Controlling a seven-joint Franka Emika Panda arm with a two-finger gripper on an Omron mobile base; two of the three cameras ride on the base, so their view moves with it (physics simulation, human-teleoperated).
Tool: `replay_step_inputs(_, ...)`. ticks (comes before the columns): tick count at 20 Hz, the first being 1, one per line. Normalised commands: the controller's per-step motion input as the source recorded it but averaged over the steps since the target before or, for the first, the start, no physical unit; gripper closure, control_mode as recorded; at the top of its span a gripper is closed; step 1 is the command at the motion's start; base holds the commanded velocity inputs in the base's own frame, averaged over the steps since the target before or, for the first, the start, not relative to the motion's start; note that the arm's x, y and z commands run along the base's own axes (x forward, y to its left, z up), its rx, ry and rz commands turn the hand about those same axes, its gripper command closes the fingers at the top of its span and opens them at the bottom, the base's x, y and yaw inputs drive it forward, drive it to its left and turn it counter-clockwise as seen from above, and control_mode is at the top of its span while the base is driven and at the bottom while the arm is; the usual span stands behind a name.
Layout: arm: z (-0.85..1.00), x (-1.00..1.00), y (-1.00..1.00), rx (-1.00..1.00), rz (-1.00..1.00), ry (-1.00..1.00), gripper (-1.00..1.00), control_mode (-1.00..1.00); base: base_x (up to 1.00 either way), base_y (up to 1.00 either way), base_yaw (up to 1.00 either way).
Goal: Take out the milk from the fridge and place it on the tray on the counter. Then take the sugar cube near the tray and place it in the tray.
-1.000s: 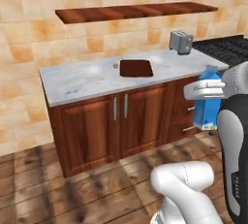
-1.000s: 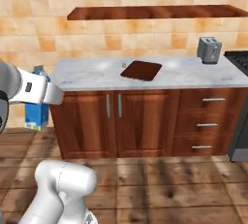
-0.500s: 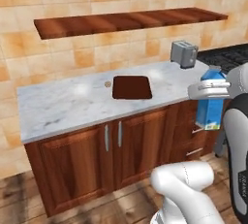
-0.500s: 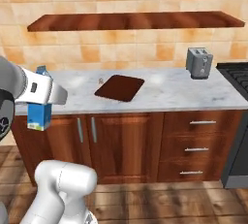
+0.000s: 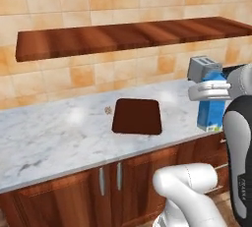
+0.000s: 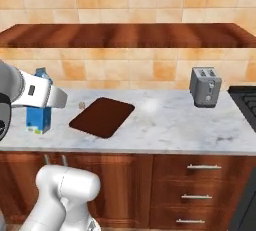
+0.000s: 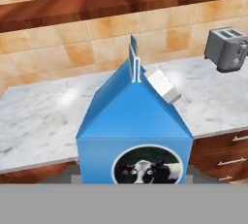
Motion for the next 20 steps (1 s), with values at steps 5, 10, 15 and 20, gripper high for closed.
replay_step_inputs(5, 0.0, 0.0, 0.0, 0.0, 0.0, 0.0, 1.0, 1.0, 0.95, 0.31, -0.02)
replay_step_inputs(10, 0.0, 0.0, 0.0, 0.0, 0.0, 0.0, 1.0, 1.0, 0.07, 0.43, 0.0)
replay_step_inputs(15, 0.0, 0.0, 0.0, 0.0, 0.0, 0.0, 1.0, 1.0, -0.21, 0.97, 0.12)
replay_step_inputs(20, 0.0, 0.0, 0.0, 0.0, 0.0, 0.0, 1.0, 1.0, 0.28, 0.59, 0.17)
